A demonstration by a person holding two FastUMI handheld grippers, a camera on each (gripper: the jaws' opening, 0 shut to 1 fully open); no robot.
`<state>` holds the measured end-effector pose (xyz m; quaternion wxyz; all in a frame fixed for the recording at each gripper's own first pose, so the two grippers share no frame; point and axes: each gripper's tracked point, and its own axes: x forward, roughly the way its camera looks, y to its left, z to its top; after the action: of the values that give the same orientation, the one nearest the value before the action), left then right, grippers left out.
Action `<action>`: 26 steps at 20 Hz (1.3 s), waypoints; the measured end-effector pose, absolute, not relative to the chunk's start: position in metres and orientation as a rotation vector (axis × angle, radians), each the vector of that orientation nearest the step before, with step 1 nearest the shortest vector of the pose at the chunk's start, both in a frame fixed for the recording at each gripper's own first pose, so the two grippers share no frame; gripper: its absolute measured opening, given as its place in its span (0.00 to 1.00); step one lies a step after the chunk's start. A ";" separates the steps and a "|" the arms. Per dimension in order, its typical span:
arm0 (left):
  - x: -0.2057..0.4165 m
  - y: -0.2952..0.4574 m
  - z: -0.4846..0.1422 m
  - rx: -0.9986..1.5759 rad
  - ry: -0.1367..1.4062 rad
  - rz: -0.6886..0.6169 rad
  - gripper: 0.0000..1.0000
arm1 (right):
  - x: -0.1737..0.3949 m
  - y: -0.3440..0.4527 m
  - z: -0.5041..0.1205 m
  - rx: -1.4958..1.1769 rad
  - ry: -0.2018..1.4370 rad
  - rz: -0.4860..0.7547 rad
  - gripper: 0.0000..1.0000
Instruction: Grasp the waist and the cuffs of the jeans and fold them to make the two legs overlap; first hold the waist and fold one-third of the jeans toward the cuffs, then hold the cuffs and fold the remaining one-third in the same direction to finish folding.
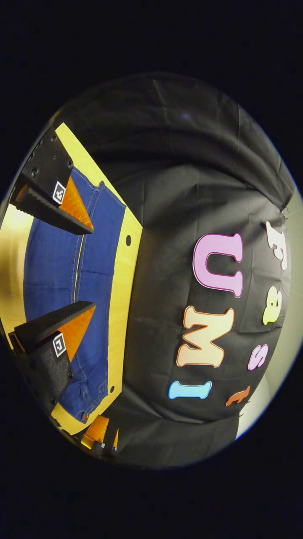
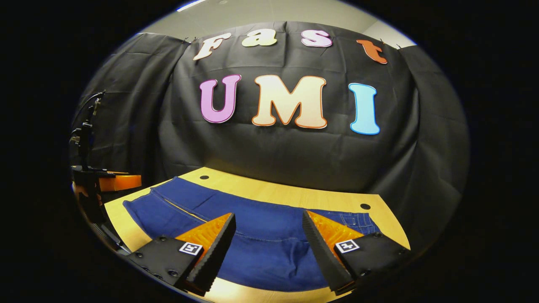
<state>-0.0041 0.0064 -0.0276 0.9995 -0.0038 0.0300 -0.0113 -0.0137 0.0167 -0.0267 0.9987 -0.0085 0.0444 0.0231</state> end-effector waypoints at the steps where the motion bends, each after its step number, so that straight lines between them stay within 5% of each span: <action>1: -0.004 0.009 -0.033 0.006 0.071 -0.035 0.94 | -0.016 0.017 -0.030 -0.014 0.098 0.048 0.98; 7: -0.006 0.038 -0.081 0.134 0.210 -0.158 0.94 | -0.030 0.015 -0.044 0.018 0.148 0.021 0.99; 17: -0.020 0.091 -0.195 0.580 0.641 -0.575 0.96 | -0.056 0.025 -0.080 -0.037 0.268 -0.014 0.99; 26: -0.029 0.126 -0.202 0.988 0.829 -0.813 0.92 | -0.075 0.026 -0.097 -0.080 0.315 -0.033 0.98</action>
<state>-0.0285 0.1260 -0.2019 0.7231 0.4477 0.3757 -0.3681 -0.0746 0.0260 -0.0972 0.9867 -0.0396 0.1567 -0.0164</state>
